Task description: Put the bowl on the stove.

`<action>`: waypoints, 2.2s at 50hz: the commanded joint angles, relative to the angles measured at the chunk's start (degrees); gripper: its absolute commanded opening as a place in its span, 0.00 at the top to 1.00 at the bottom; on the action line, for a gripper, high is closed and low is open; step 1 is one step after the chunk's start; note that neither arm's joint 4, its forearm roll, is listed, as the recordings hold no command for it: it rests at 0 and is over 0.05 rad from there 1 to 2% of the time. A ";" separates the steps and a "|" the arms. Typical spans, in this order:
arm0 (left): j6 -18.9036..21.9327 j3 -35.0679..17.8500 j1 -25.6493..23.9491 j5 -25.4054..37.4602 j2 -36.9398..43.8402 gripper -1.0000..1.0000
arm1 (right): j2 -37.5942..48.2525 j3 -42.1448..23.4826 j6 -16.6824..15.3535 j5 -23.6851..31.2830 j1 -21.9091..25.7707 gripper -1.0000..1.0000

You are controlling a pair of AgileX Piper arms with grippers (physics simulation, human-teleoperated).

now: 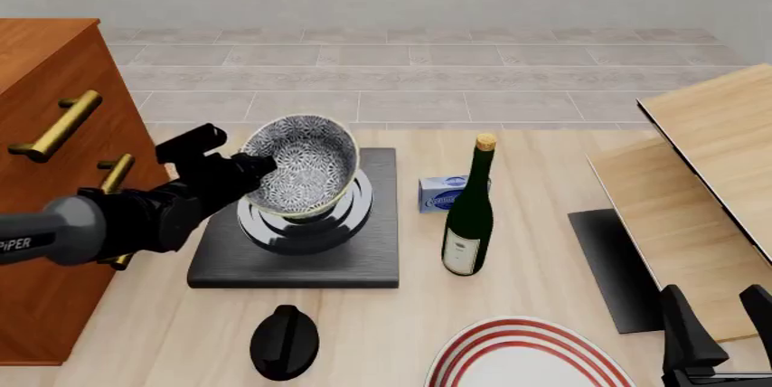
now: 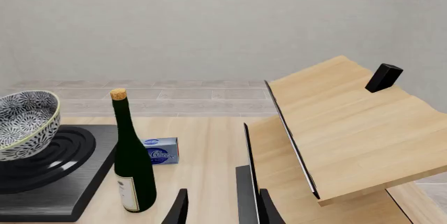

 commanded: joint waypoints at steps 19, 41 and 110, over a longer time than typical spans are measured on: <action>1.43 -1.20 0.91 -1.63 2.78 1.00 | 0.00 0.00 0.00 0.00 0.00 0.00; 2.08 -0.54 0.08 -3.04 3.34 1.00 | 0.01 0.00 0.00 0.00 0.01 0.00; 6.93 3.20 3.01 0.81 -7.79 0.00 | 0.00 0.00 0.00 0.00 0.00 0.00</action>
